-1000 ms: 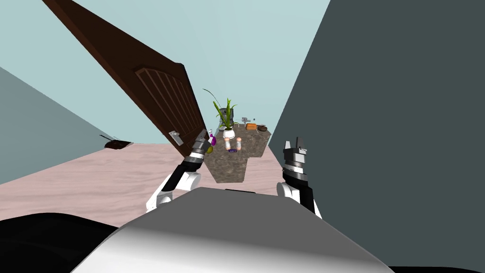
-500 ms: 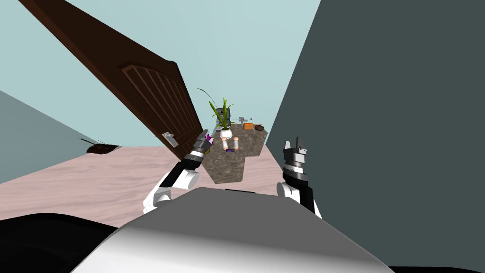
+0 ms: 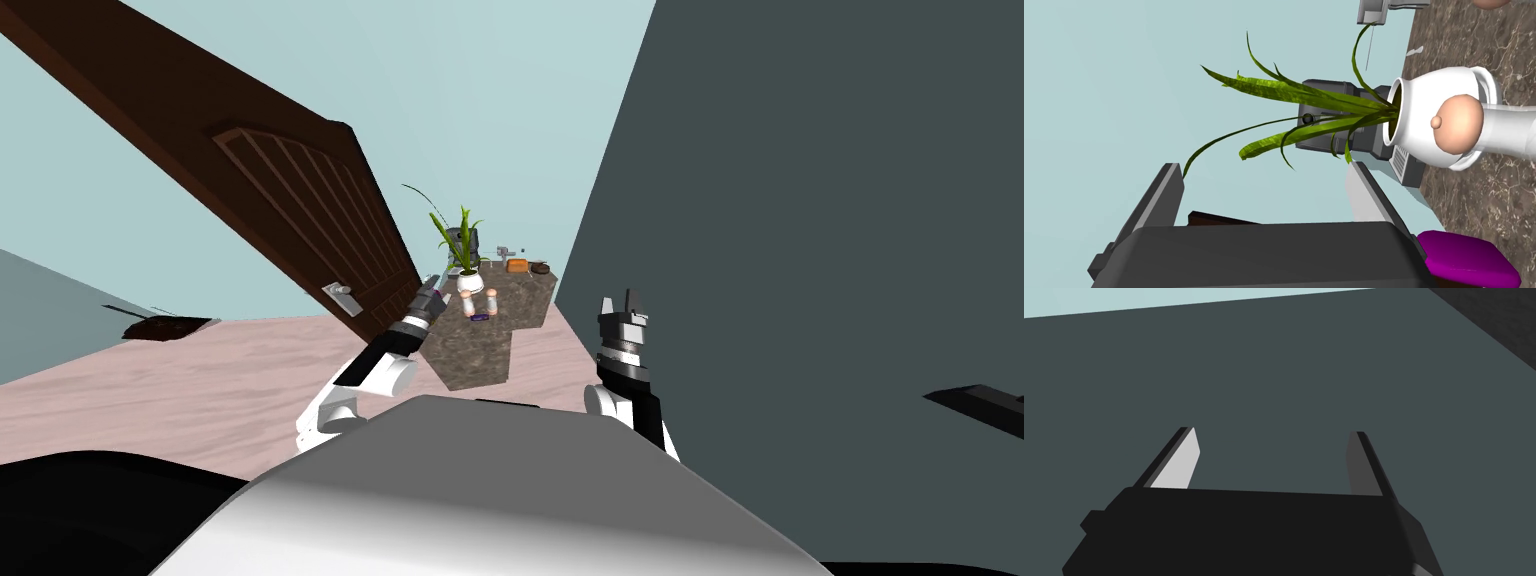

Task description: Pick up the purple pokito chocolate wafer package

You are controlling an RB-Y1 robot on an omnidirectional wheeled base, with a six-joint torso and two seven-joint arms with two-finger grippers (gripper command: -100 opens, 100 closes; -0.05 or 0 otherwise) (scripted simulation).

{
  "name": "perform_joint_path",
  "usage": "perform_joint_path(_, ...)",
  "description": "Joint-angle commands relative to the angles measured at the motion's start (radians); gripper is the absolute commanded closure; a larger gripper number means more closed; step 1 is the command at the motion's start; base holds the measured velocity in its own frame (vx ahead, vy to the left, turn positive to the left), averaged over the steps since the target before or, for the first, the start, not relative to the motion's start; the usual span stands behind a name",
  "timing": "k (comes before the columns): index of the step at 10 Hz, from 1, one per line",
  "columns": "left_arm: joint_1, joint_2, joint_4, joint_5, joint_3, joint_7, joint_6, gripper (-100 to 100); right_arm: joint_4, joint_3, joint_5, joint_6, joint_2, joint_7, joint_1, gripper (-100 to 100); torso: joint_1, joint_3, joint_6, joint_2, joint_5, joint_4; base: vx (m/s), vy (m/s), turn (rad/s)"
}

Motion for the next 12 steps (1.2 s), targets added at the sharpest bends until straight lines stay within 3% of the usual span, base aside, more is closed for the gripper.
perform_joint_path(1, -0.001, 0.002, -0.003, 0.004, 0.003, 0.006, 0.033, -100, 0.0, 0.0, 0.0, 0.0, 0.0, 0.0, 0.0, 0, 0.0, 0.0, 0.0, 0.0, 0.0, 0.0, -0.005, -0.004, 0.031)
perform_joint_path(2, -0.009, 0.017, -0.008, 0.028, 0.02, 0.036, 0.071, -100, 0.0, 0.0, 0.0, 0.0, 0.0, 0.0, 0.0, 0, 0.0, 0.0, 0.0, 0.0, 0.0, 0.0, -0.01, -0.02, -0.184)
perform_joint_path(4, -0.009, 0.017, -0.008, 0.028, 0.02, 0.036, 0.112, -100, 0.0, 0.0, 0.0, 0.0, 0.0, 0.0, 0.0, 0, 0.0, 0.0, 0.0, 0.0, 0.0, 0.0, -0.005, -0.006, -0.065)
perform_joint_path(5, -0.017, 0.032, -0.011, 0.052, 0.037, 0.068, 0.151, -100, 0.0, 0.0, 0.0, 0.0, 0.0, 0.0, 0.0, 0, 0.001, 0.0, 0.0, 0.0, 0.0, 0.0, -0.004, -0.016, -0.199)
perform_joint_path(7, -0.017, 0.032, -0.011, 0.052, 0.037, 0.068, 0.192, -100, 0.0, 0.0, 0.0, 0.0, 0.0, 0.0, 0.0, 0, 0.0, 0.0, 0.0, 0.0, 0.0, 0.0, -0.006, -0.007, -0.058)
perform_joint_path(8, -0.023, 0.045, -0.012, 0.077, 0.055, 0.099, 0.228, -100, 0.0, 0.0, 0.0, 0.0, 0.0, 0.0, 0.0, 0, 0.0, 0.0, 0.0, 0.0, 0.0, 0.0, -0.004, -0.013, -0.206)
perform_joint_path(10, -0.023, 0.045, -0.012, 0.077, 0.055, 0.099, 0.274, -100, 0.0, 0.0, 0.0, 0.0, 0.0, 0.0, 0.0, 0, 0.0, 0.0, 0.0, -0.001, 0.0, 0.0, -0.002, -0.006, -0.06)
perform_joint_path(11, -0.029, 0.059, -0.011, 0.102, 0.074, 0.132, 0.307, -100, 0.0, 0.0, 0.0, 0.0, 0.0, 0.0, 0.0, 0, 0.001, 0.0, 0.0, -0.001, 0.0, 0.0, 0.0, -0.015, -0.236)
perform_joint_path(12, -0.029, 0.059, -0.011, 0.102, 0.074, 0.132, 0.335, -100, 0.0, 0.0, 0.0, 0.0, 0.0, 0.0, 0.0, 0, 0.0, 0.0, 0.001, -0.001, 0.0, 0.0, -0.002, -0.007, -0.144)
